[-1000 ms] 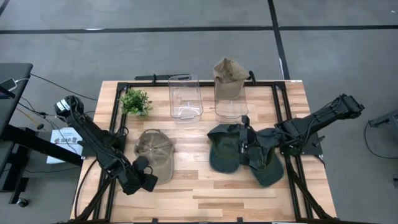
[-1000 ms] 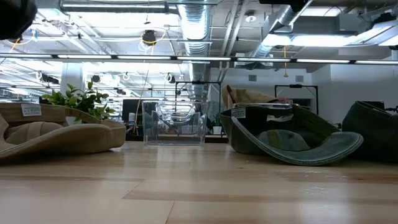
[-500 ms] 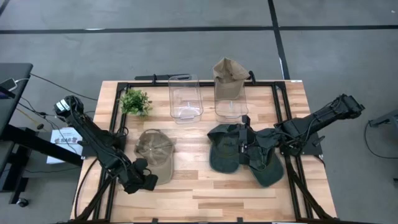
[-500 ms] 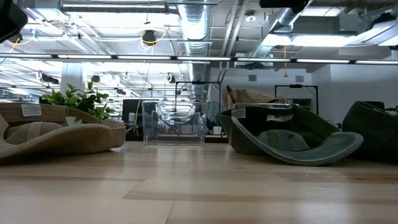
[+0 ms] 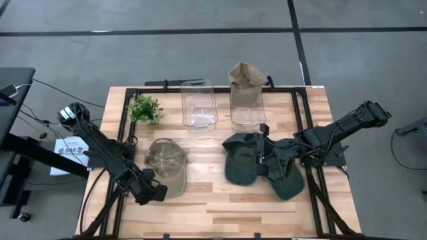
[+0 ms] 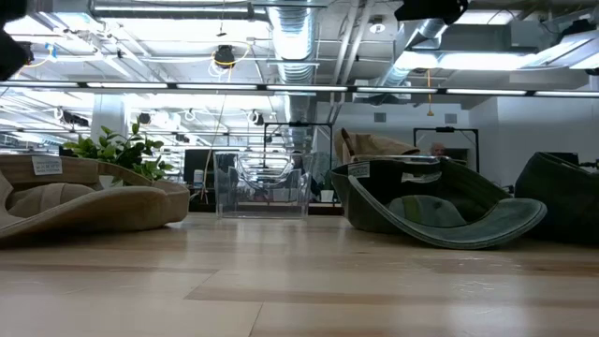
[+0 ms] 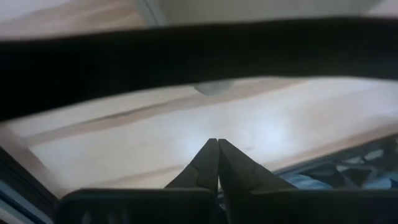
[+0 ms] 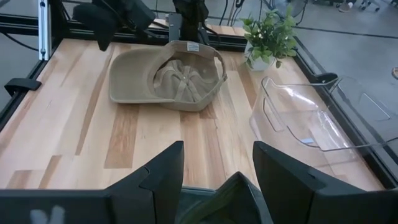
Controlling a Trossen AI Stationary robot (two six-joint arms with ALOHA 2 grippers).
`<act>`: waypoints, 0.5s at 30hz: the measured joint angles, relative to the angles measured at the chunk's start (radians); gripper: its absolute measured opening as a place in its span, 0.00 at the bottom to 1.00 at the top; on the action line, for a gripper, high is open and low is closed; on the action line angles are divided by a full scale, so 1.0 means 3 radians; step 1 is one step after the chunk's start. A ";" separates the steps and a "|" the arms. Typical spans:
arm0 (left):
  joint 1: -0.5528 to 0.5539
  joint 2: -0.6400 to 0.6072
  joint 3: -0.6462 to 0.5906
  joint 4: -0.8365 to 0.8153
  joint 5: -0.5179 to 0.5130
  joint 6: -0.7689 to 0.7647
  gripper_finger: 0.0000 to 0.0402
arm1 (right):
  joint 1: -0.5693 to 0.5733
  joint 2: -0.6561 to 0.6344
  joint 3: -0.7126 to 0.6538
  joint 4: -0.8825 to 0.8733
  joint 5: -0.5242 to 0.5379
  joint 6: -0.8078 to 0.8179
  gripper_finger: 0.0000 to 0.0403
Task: Pick & Place hat
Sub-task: Put the brown cap into the right transparent bin
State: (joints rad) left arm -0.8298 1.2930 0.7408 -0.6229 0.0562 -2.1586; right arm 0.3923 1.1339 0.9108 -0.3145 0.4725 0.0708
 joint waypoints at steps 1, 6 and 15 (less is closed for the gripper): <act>0.0008 0.0000 -0.0019 0.0003 0.0000 -0.0002 0.02 | 0.0000 0.0000 0.0000 -0.0001 0.0000 0.0000 0.45; 0.0027 0.0000 -0.0081 0.0054 -0.0019 -0.0004 0.02 | 0.0000 0.0000 0.0000 -0.0024 0.0000 0.0001 0.45; 0.0027 0.0000 -0.0122 0.0234 -0.0097 0.0011 0.23 | 0.0000 0.0000 0.0000 -0.0023 0.0000 0.0003 0.45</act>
State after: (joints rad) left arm -0.8219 1.2930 0.7043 -0.5526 0.0271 -2.1554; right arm 0.3923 1.1339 0.9108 -0.3214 0.4725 0.0718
